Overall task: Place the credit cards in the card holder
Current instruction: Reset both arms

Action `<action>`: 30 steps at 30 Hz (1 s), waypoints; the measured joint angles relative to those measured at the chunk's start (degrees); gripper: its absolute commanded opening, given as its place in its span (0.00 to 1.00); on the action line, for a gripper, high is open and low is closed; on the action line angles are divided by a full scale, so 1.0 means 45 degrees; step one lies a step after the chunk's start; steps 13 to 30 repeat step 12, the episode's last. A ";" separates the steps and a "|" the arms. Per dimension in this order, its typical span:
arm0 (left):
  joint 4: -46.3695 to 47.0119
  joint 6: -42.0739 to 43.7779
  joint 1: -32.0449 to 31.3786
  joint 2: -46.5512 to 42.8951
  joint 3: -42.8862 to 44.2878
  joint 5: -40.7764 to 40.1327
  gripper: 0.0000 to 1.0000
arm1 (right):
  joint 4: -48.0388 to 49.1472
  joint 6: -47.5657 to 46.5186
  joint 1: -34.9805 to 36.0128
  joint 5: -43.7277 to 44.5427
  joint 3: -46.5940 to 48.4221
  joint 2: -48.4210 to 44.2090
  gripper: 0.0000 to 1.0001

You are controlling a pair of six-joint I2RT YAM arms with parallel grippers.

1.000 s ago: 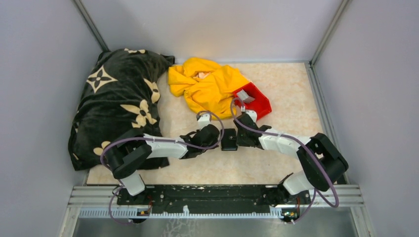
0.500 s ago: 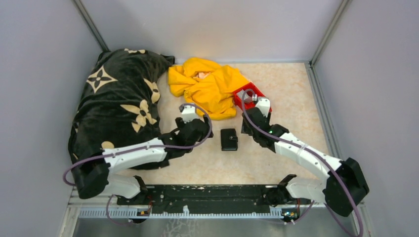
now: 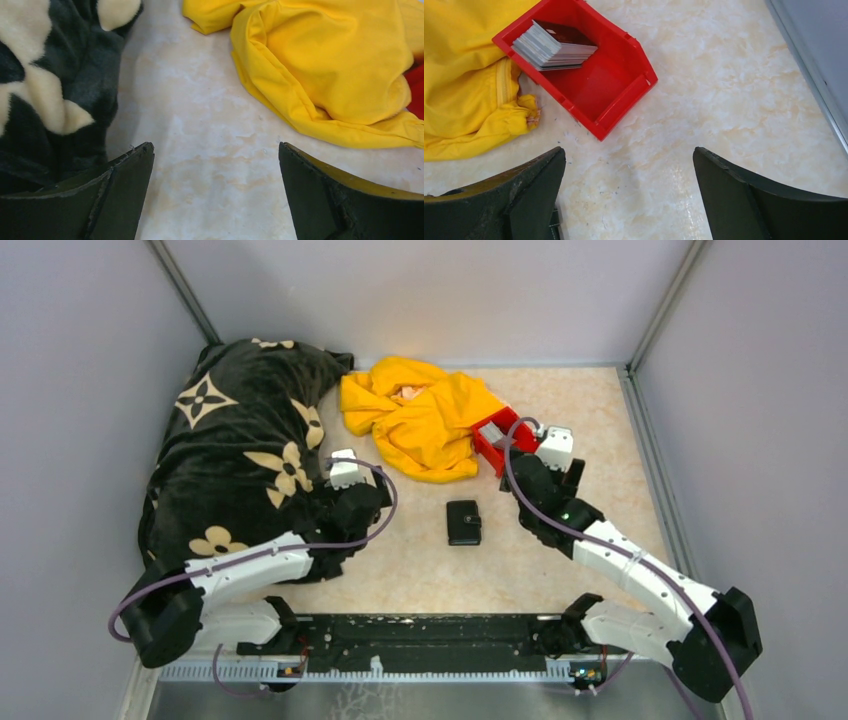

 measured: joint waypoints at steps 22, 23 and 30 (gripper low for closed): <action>0.4935 0.2817 0.0894 0.0641 -0.2210 -0.1137 1.00 | 0.0811 0.0981 0.0000 0.1744 -0.1297 -0.0233 0.99; 0.4935 0.2817 0.0894 0.0641 -0.2210 -0.1137 1.00 | 0.0811 0.0981 0.0000 0.1744 -0.1297 -0.0233 0.99; 0.4935 0.2817 0.0894 0.0641 -0.2210 -0.1137 1.00 | 0.0811 0.0981 0.0000 0.1744 -0.1297 -0.0233 0.99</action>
